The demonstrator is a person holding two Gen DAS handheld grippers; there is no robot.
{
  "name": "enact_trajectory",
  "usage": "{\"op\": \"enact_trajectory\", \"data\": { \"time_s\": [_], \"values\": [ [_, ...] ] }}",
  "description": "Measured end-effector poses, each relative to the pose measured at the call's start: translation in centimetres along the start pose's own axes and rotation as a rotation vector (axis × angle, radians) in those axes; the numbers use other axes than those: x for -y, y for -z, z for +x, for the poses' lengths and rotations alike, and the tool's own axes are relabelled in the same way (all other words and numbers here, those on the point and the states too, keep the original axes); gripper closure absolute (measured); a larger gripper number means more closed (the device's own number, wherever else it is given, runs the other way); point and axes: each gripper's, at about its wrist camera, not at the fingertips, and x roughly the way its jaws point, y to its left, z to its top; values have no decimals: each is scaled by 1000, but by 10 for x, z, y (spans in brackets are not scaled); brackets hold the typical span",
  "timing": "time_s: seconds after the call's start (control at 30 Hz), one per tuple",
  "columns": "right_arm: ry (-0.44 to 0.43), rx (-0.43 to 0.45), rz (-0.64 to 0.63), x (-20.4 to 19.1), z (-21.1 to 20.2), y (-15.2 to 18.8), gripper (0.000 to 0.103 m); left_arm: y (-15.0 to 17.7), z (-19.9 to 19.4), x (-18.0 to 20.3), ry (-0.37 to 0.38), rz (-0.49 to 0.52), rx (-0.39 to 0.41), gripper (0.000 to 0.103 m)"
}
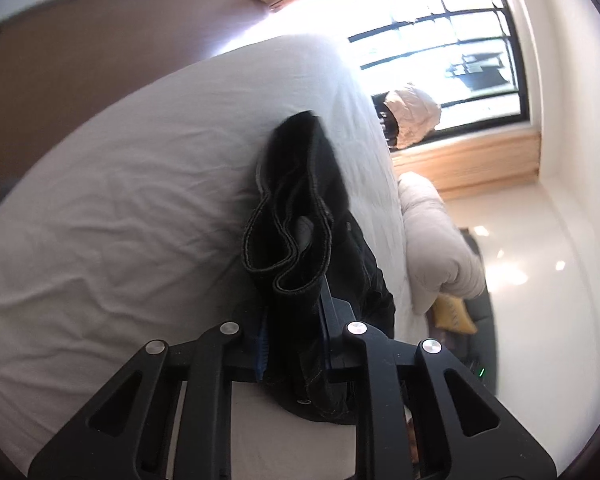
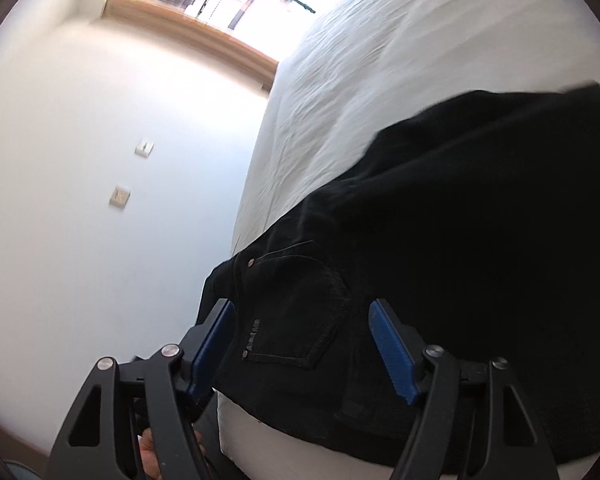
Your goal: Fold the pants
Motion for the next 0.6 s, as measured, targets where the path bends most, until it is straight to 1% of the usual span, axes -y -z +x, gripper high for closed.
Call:
{"op": "enact_trajectory", "data": {
  "time_s": [0.07,0.13,0.2,0.27,0.3,0.33,0.4,0.43,0.47,0.53,0.6],
  "values": [
    [-9,-34,-13,-4,14,-12,30,-1,-1,9,-11,25,6,86],
    [-16,-93,-18,-6,33,-24,30,-1,-2,18,-27,60,10,86],
    [16,-179,7,1,57,-30,30,-1,0,31,-35,94,14,86],
    [73,-275,50,17,84,-29,33,-1,2,50,-43,142,16,86],
    [82,-271,52,22,91,-29,33,0,1,58,-44,169,20,86],
    [73,-243,56,23,91,-30,33,2,3,65,-49,195,23,86],
    [76,-221,60,21,90,-30,31,4,4,86,-56,270,27,86],
    [81,-222,39,18,90,-29,31,10,2,84,-56,291,24,86],
    [81,-222,30,15,88,-29,31,11,3,94,-59,319,21,86],
    [42,-220,77,14,78,-30,28,13,4,109,-67,359,21,86],
    [-18,-223,105,12,70,-31,27,17,6,125,-70,400,17,86]
  ]
}}
